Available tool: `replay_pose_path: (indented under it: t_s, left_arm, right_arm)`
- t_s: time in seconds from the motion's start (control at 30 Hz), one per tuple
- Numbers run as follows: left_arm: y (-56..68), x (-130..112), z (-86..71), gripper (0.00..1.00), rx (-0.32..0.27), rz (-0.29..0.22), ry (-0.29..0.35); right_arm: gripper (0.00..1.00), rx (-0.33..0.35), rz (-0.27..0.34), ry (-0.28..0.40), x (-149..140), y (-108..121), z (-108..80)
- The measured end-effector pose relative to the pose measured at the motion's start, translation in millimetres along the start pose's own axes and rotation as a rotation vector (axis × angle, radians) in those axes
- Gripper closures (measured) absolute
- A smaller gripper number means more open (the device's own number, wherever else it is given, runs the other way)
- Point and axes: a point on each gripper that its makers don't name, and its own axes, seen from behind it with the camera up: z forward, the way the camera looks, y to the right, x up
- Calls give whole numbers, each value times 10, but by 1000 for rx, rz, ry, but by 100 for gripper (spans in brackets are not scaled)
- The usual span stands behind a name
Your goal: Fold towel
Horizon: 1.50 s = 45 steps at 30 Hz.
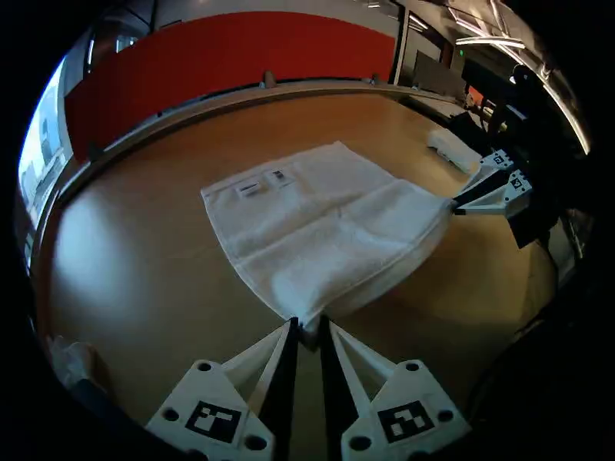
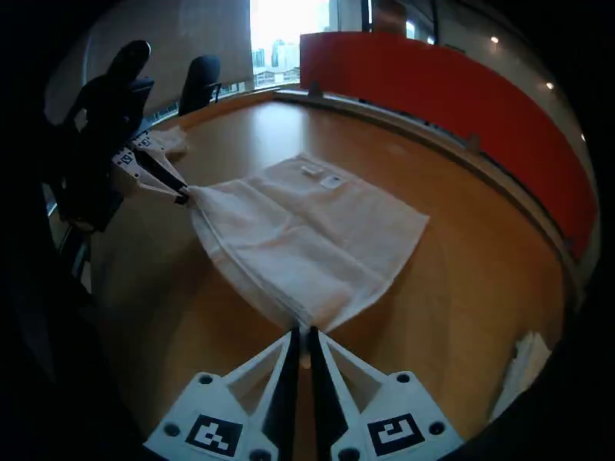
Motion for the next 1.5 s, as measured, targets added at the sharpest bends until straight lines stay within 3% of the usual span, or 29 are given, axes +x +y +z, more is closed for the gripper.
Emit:
replay_pose_path:
  t_s: [0.37,0.97,1.27,1.5]
  left_arm:
    - [121,171,-319,81,-22,-45,5]
    - [314,127,-716,81,-53,-66,-21]
    - [302,131,-715,81,-52,-80,-23]
    - [230,254,-647,81,-39,-73,-6]
  right_arm:
    - [91,9,-7,8,255,-46,-321]
    - [91,40,-6,-7,310,-290,-698]
    - [91,43,-1,-8,311,-310,-710]
    - [91,33,-16,-3,394,-182,-682]
